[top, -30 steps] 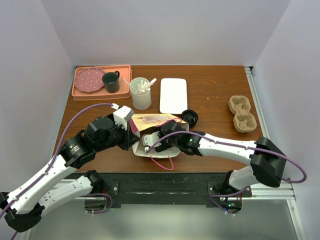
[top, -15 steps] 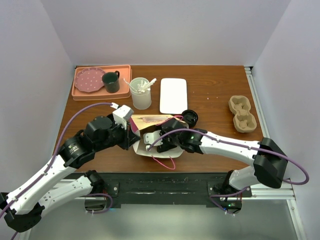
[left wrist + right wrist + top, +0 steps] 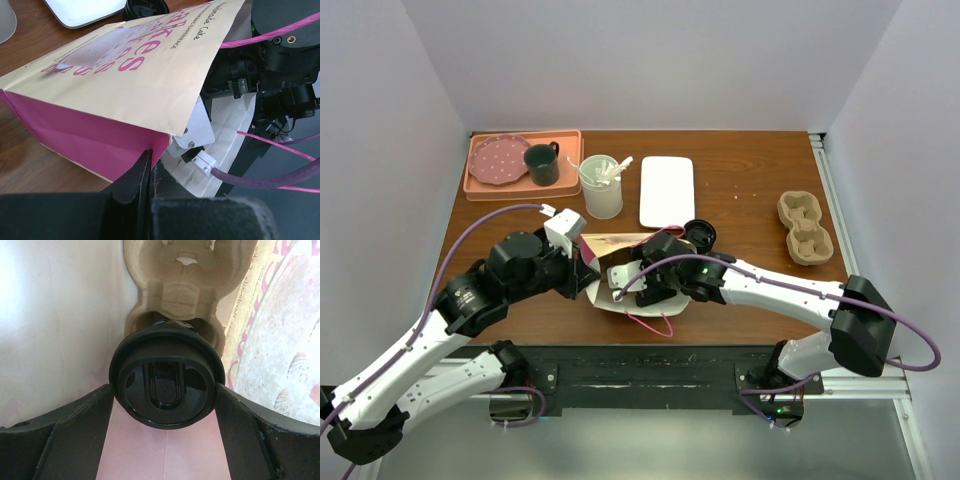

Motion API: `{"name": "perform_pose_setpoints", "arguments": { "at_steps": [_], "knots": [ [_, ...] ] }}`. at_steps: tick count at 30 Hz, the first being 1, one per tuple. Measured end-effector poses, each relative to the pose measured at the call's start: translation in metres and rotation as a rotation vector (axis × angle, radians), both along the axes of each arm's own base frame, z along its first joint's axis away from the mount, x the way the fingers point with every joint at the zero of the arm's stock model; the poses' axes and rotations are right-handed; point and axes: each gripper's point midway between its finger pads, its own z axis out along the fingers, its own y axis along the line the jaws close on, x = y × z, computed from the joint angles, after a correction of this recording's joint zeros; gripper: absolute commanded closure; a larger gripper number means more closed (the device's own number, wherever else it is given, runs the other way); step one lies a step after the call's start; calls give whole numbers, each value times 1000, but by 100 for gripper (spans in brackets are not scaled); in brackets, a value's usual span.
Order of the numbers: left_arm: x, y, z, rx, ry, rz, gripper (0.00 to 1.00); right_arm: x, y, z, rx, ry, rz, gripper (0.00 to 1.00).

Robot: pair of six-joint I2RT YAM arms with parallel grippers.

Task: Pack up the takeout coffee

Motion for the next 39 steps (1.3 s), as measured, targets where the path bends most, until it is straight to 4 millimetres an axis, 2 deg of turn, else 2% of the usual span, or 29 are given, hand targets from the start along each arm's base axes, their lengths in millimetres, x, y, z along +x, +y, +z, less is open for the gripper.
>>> {"name": "perform_pose_setpoints", "arguments": {
  "at_steps": [16, 39],
  "knots": [
    [-1, -2, 3, -11, 4, -3, 100, -10, -4, 1, -32, 65, 27, 2],
    [2, -6, 13, -19, 3, -9, 100, -20, -12, 10, -63, 132, 45, 2]
  ]
}}
